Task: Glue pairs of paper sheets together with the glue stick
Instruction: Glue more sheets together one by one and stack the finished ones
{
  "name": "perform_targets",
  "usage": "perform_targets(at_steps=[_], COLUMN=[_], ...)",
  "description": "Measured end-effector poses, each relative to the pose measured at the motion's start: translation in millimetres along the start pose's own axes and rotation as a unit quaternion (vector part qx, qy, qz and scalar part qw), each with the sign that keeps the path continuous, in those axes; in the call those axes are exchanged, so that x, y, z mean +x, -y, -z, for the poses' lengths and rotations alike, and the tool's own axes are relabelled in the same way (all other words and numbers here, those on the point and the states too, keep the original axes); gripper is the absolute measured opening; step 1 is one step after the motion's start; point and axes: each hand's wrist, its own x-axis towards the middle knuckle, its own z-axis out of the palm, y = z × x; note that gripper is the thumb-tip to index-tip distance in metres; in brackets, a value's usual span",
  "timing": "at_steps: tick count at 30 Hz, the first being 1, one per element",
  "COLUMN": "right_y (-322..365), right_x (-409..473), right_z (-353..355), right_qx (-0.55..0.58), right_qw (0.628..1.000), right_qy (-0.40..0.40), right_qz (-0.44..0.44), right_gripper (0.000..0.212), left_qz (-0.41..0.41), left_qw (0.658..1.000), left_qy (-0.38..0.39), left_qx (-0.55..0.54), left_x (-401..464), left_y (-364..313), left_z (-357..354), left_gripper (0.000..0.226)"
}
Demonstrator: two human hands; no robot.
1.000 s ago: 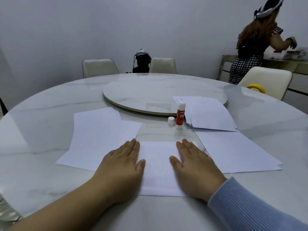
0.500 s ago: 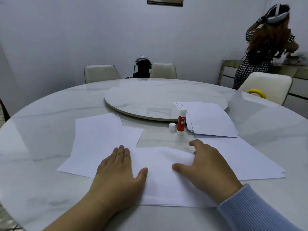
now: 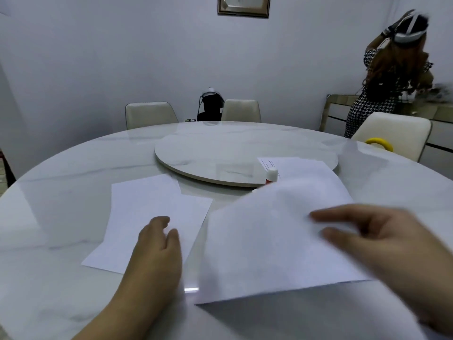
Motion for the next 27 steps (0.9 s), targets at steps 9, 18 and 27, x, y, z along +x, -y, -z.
perform_targets(at_steps=[9, 18, 27], right_y=[23.4, -61.5, -94.4], right_x=[74.4, 137.4, 148.5], right_z=[51.7, -15.0, -30.6], right_qx=[0.288, 0.188, 0.070], right_qw=[0.920, 0.947, 0.962], right_qy=[-0.252, -0.191, -0.180], right_qz=[0.082, -0.175, -0.191], right_gripper=[0.022, 0.049, 0.043], left_qz=[-0.107, -0.165, -0.195], left_qw=[0.969, 0.948, 0.935], left_qy=[0.007, 0.001, 0.031], left_qx=[0.222, 0.270, 0.295], left_x=[-9.0, -17.8, -27.6], left_y=[-1.1, -5.6, -16.1], left_z=[-5.1, -4.7, -12.0], left_gripper=[0.029, 0.032, 0.042])
